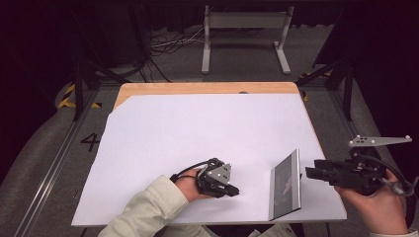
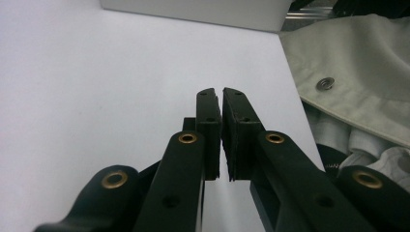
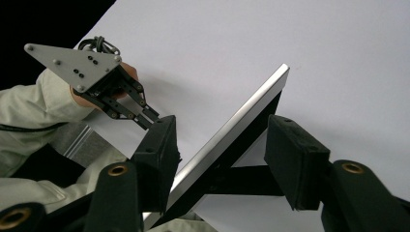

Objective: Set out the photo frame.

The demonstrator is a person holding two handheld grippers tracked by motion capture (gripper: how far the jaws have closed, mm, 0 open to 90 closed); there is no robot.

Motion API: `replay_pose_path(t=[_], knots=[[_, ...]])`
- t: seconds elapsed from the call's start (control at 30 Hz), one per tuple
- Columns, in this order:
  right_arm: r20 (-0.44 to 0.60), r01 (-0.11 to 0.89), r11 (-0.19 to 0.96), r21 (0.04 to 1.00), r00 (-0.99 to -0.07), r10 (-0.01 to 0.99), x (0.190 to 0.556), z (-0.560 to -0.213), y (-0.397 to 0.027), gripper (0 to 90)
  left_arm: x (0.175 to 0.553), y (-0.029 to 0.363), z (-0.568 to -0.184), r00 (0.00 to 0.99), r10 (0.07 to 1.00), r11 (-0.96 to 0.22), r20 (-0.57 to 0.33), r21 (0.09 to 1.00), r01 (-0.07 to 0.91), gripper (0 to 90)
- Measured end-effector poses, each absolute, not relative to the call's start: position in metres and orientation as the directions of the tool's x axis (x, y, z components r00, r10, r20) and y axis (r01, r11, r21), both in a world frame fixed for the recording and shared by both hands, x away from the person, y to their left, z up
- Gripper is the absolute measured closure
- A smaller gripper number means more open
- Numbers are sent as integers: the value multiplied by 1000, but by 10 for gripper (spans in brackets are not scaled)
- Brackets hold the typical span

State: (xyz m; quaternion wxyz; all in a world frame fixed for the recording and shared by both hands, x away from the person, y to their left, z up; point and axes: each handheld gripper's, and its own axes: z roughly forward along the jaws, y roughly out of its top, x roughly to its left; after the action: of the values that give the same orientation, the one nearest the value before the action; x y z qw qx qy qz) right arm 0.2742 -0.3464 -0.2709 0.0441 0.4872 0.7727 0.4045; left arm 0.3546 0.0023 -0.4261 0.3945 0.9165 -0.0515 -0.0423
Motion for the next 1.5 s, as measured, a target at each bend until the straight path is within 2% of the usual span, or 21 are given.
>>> replay_pose_path(t=[0.27,0.73,1.5], knots=[[364,786,134,604,-422,830,279,-269,-342,432,357,10,-428,993,-113,-684,-40,728,-48,854],[356,837,96,539,-330,874,279,-266,-334,384,360,17,-429,996,-84,-686,-29,727,-37,856],[321,858,128,497,-319,891,281,-278,-317,350,364,20,-433,997,-63,-699,-34,714,-20,849]])
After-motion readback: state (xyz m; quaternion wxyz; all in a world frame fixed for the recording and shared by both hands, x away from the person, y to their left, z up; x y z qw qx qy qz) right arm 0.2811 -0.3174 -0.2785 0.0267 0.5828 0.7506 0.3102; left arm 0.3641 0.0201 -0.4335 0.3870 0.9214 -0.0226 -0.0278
